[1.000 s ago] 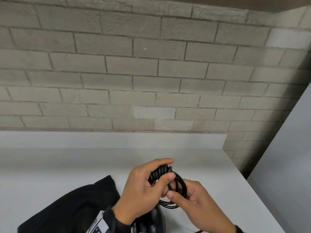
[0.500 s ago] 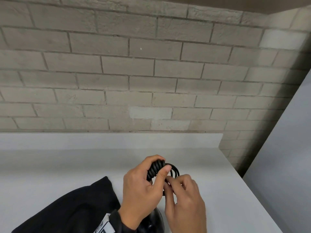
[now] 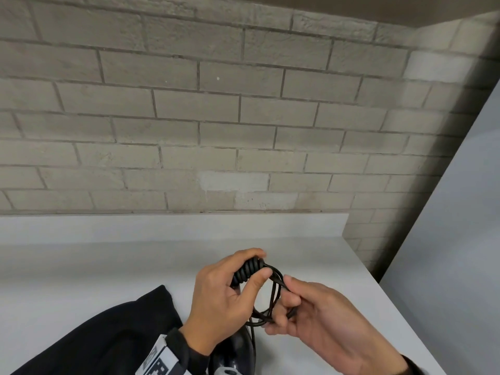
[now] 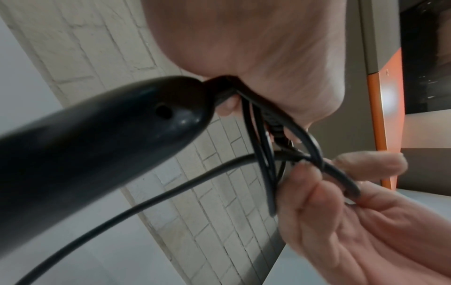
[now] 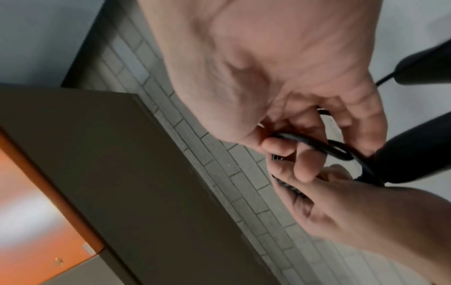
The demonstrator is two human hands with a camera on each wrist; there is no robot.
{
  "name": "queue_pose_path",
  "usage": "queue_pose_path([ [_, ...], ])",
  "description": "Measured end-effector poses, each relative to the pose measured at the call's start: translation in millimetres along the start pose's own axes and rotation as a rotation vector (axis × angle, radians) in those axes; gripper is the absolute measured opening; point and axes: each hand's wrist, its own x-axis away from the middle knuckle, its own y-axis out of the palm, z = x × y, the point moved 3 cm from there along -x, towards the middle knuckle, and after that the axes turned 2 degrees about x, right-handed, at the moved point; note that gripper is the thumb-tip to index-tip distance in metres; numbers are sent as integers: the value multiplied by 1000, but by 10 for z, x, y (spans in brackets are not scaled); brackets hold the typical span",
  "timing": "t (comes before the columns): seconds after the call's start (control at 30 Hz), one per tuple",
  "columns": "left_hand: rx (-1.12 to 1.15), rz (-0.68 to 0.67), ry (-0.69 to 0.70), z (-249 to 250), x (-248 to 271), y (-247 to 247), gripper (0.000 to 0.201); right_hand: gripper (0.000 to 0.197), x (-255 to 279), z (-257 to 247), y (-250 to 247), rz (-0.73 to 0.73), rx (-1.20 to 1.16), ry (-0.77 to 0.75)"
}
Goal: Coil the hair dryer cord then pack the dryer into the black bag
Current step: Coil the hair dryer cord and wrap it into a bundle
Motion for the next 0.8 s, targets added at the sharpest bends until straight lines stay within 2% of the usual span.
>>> queue_pose_path([
  [0.17, 0, -47, 4, 14, -14, 26, 44, 38, 26, -12, -5, 29, 150, -74],
  [0.3, -106, -38, 66, 40, -36, 13, 23, 42, 37, -24, -60, 84, 274, -78],
  [0.4, -176, -9, 83, 26, -69, -5, 19, 45, 70, -95, -150, 180, 406, -182],
  [0.47, -162, 22, 71, -10, -87, -34, 19, 40, 116, -119, -207, 186, 381, -281],
  [0.53, -152, 45, 67, -38, -95, -62, 20, 31, 134, -46, -200, 79, 196, -315],
  [0.6, -170, 50, 69, -48, -97, -84, 21, 39, 110, 102, -199, 13, 23, -274],
  [0.63, -191, 43, 79, -45, -97, -87, 21, 42, 98, 162, -213, 20, 13, -223],
  [0.73, -229, 5, 128, -4, -82, -44, 20, 38, 146, 201, -278, -75, 157, -6],
  [0.8, -218, -3, 142, 12, -80, -12, 20, 39, 180, 139, -343, -175, 258, 4],
])
